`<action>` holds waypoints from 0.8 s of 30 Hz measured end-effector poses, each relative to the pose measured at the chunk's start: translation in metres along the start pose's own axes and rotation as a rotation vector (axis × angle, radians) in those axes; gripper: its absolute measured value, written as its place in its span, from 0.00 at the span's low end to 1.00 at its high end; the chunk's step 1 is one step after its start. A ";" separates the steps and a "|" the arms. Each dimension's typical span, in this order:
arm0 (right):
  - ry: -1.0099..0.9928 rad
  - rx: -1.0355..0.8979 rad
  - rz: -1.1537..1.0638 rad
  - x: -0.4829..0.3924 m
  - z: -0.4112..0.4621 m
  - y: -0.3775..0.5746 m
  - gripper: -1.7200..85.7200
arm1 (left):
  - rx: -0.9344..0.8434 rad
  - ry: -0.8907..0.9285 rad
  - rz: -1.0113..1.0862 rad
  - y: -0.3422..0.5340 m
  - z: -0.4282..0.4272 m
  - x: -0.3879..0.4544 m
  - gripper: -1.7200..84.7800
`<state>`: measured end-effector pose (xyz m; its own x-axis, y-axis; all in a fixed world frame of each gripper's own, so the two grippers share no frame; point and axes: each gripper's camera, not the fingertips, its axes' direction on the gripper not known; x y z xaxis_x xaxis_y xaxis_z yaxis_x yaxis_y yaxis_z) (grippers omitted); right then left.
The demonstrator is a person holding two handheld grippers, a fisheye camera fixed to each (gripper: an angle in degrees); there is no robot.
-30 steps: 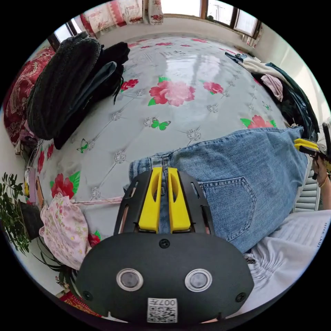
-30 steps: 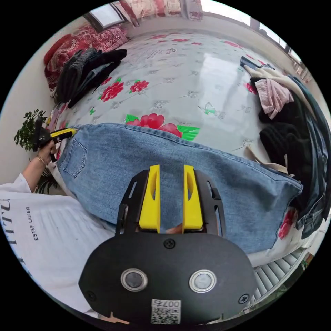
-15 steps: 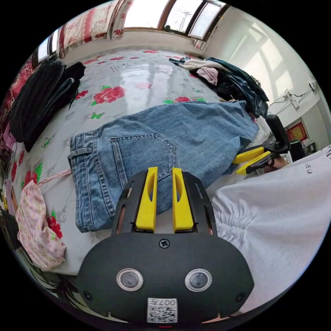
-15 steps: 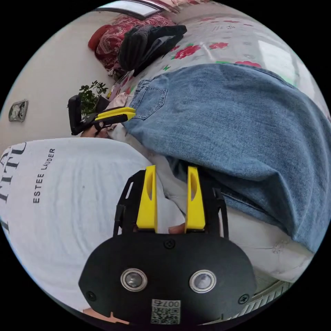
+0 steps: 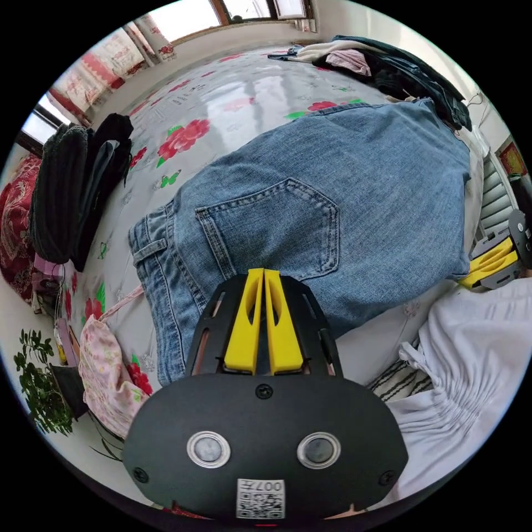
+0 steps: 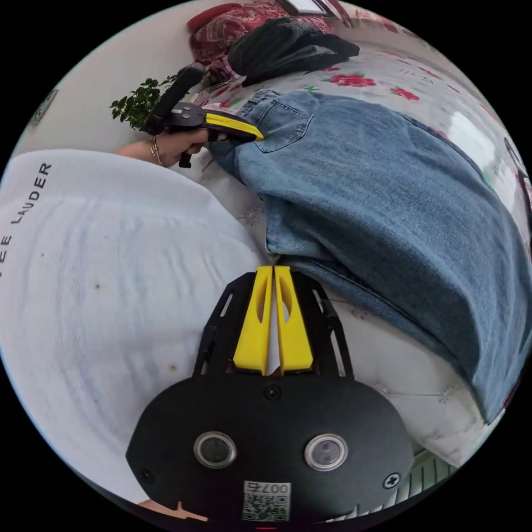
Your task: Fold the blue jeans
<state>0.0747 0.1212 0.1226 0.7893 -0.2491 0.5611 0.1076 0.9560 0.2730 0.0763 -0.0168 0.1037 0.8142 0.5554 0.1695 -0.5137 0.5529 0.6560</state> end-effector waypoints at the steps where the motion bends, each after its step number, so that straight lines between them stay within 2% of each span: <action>1: -0.033 0.016 0.026 0.006 -0.004 0.002 0.03 | 0.008 0.022 -0.030 0.004 -0.001 -0.002 0.01; 3: -0.160 0.084 0.124 0.029 -0.023 0.014 0.04 | 0.014 0.057 -0.092 0.011 -0.005 -0.008 0.01; 8: -0.268 0.198 0.255 0.063 -0.045 0.027 0.08 | 0.033 0.040 -0.135 0.036 -0.024 -0.007 0.01; 10: -0.311 0.183 0.294 0.073 -0.041 0.018 0.07 | 0.006 -0.018 -0.128 0.043 -0.018 -0.004 0.01; 13: -0.258 0.042 0.273 0.078 -0.027 0.008 0.05 | -0.013 -0.014 -0.091 0.045 -0.003 -0.007 0.01; 18: -0.239 0.075 0.092 0.057 -0.062 0.050 0.02 | -0.056 -0.007 -0.088 0.037 0.006 -0.018 0.01; 20: -0.265 0.012 0.078 0.056 -0.060 0.062 0.02 | -0.045 -0.064 -0.113 0.038 0.007 -0.019 0.01; 22: -0.259 0.025 0.115 0.062 -0.066 0.080 0.03 | -0.055 -0.082 -0.158 0.036 0.006 -0.026 0.01; 24: -0.199 0.146 0.259 0.090 -0.098 0.114 0.04 | -0.014 -0.093 -0.214 0.041 -0.007 -0.031 0.01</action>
<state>0.2173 0.2231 0.1277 0.6443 -0.0401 0.7638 -0.1799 0.9627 0.2023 0.0283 -0.0069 0.1200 0.9260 0.3655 0.0950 -0.3301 0.6610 0.6739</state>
